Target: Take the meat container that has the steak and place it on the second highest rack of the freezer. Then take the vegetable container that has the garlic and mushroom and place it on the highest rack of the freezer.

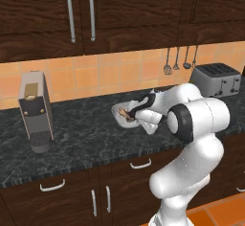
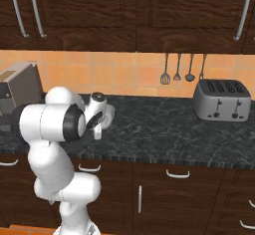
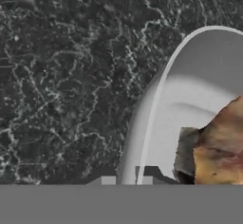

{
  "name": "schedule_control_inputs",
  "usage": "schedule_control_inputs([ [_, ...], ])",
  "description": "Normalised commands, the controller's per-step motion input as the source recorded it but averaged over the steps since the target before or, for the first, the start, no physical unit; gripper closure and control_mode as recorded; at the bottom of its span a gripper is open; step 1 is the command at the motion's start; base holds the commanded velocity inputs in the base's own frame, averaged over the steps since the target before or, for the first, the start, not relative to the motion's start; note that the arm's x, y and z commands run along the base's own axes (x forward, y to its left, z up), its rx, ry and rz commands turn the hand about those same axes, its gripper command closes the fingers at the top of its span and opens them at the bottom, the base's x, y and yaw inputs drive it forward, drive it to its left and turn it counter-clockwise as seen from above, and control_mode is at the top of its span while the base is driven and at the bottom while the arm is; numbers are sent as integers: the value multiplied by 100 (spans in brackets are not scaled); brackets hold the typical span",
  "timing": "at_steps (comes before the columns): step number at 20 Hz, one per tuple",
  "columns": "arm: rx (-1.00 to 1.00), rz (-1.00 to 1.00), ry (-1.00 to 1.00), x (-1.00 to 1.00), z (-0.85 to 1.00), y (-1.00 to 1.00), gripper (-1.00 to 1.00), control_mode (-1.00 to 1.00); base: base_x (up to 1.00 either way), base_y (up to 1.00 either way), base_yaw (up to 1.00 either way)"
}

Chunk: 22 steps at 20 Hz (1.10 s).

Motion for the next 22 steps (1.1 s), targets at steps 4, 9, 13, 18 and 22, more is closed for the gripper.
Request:
schedule_control_inputs([
  [4,0,0,-21,-100,97,-20,100,-100,0,0,0],
  [9,-4,0,-5,-99,100,-6,100,-100,0,0,0],
  [13,-15,6,1,-66,100,25,100,-100,0,0,0],
  [18,-3,2,-1,-78,100,5,100,-100,0,0,0],
  [22,0,-1,0,-96,100,-6,100,-100,0,0,0],
])
